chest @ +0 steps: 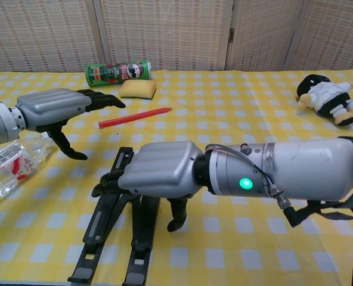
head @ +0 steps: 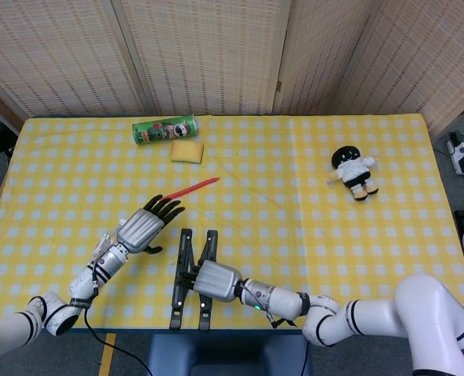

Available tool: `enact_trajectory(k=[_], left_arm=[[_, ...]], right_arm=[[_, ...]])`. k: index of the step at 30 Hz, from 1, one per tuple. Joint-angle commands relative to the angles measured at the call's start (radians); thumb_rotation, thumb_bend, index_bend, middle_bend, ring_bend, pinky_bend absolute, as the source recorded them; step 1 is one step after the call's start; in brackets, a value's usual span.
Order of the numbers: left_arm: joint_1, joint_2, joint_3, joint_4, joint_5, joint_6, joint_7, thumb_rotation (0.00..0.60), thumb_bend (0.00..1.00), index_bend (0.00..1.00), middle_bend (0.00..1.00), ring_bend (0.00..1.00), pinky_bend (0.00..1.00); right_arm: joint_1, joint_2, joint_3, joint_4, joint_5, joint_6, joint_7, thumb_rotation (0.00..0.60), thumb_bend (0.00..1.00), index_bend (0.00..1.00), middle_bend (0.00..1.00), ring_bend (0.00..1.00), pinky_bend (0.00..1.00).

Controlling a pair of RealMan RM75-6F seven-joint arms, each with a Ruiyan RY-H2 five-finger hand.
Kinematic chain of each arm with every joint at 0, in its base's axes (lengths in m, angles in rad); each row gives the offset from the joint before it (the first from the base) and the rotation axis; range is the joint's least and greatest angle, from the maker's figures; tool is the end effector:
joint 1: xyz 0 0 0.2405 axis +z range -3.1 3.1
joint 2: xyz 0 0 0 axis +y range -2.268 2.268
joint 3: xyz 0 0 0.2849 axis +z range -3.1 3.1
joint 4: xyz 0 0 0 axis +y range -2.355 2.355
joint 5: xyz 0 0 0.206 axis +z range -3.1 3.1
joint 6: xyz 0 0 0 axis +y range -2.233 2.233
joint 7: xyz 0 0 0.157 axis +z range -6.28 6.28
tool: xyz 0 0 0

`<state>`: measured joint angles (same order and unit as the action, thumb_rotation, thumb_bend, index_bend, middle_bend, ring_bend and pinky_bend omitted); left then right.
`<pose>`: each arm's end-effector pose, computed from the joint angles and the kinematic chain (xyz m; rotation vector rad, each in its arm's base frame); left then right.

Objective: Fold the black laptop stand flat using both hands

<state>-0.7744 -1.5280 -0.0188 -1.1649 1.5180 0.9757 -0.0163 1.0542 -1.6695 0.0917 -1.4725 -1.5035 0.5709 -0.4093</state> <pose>-0.2047 0.3889 -0.0068 -2.0909 -0.6768 -0.9107 -0.0432 -0.3090 -0.1166 2.7006 -0.2515 0.8219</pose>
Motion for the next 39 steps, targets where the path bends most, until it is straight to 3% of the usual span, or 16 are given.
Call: enact_trajectory(k=[1, 19, 30, 39], left_arm=[[0.009, 0.006, -0.001, -0.006, -0.007, 0.004, 0.000, 0.600, 0.19, 0.01, 0.06, 0.00, 0.00], [0.047, 0.038, -0.006, -0.012, -0.035, 0.009, -0.025, 0.600, 0.19, 0.00, 0.05, 0.00, 0.00], [0.057, 0.044, -0.009, -0.007, -0.031, 0.016, -0.045, 0.600, 0.19, 0.00, 0.05, 0.00, 0.00], [0.067, 0.045, -0.007, 0.002, -0.025, 0.022, -0.067, 0.600, 0.19, 0.00, 0.05, 0.00, 0.00]], right_arm=[[0.051, 0.006, 0.016, 0.005, 0.023, -0.047, -0.018, 0.600, 0.19, 0.00, 0.07, 0.21, 0.23], [0.159, -0.051, -0.003, 0.100, 0.009, -0.120, -0.002, 0.600, 0.19, 0.00, 0.12, 0.21, 0.23], [0.222, -0.061, 0.002, 0.116, 0.049, -0.176, -0.058, 0.600, 0.19, 0.00, 0.12, 0.14, 0.16], [0.262, -0.064, 0.000, 0.106, 0.090, -0.183, -0.134, 0.600, 0.19, 0.10, 0.21, 0.13, 0.11]])
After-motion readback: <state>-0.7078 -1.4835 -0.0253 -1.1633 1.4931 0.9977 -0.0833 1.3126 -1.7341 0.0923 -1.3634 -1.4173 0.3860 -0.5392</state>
